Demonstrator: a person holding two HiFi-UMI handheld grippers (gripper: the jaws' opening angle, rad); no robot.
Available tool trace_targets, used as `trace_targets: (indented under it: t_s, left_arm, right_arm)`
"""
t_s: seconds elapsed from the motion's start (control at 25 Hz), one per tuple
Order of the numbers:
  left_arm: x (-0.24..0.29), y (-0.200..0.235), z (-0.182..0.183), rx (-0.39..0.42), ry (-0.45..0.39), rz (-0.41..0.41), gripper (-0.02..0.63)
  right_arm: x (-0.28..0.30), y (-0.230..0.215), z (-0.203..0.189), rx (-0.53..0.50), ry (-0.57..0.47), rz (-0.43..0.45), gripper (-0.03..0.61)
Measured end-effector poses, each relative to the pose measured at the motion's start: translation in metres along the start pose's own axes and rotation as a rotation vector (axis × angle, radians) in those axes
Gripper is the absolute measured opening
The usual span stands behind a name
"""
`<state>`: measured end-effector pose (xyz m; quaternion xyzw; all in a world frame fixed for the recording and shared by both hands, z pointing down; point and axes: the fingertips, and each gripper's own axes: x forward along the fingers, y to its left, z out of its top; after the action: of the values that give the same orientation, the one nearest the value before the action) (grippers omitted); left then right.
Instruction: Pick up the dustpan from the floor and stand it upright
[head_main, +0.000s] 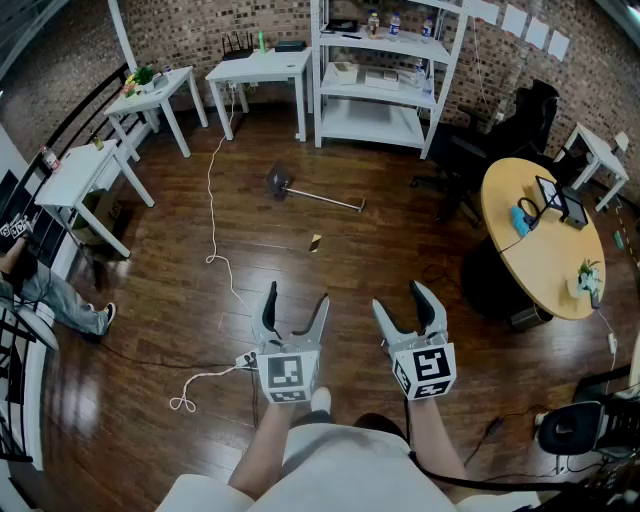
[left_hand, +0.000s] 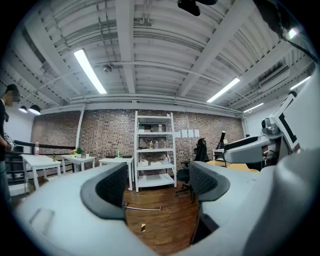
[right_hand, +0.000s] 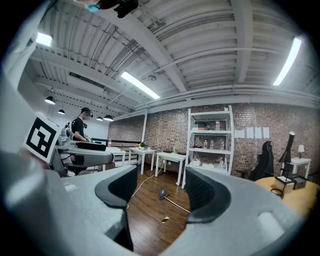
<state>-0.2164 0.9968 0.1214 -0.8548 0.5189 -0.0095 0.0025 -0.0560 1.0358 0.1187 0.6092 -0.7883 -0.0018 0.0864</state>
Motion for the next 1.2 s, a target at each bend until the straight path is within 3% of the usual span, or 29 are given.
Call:
trace_targets:
  t_s: [0.24,0.48,0.64,0.88,1.04,1.2]
  left_arm:
    - [0.085,0.055,-0.019,-0.004,0.055,-0.003,0.408]
    - [0.179,0.082,-0.035,-0.025,0.090,0.017,0.408]
    - [0.258,0.104,-0.047,-0.008,0.102,0.070,0.407]
    - [0.372,0.134,-0.013,-0.011,0.041,0.162,0.403]
    - [0.411,0.151,0.000,-0.029,0.010,0.199,0.400]
    - [0.448,0.157,-0.008,-0.037,0.041,0.197,0.393]
  right_arm:
    - [0.096,-0.011,-0.008,0.015,0.055,0.028,0.284]
    - [0.199,-0.056,-0.012,0.031,0.069,0.079,0.264]
    - [0.286,-0.090,-0.021,0.034,0.060,0.162,0.258]
    - [0.407,-0.152,0.016,0.009,0.013,0.278,0.244]
    - [0.461,-0.155,0.022,0.016,0.000,0.350,0.236]
    - [0.488,-0.156,0.012,0.032,0.025,0.400,0.236]
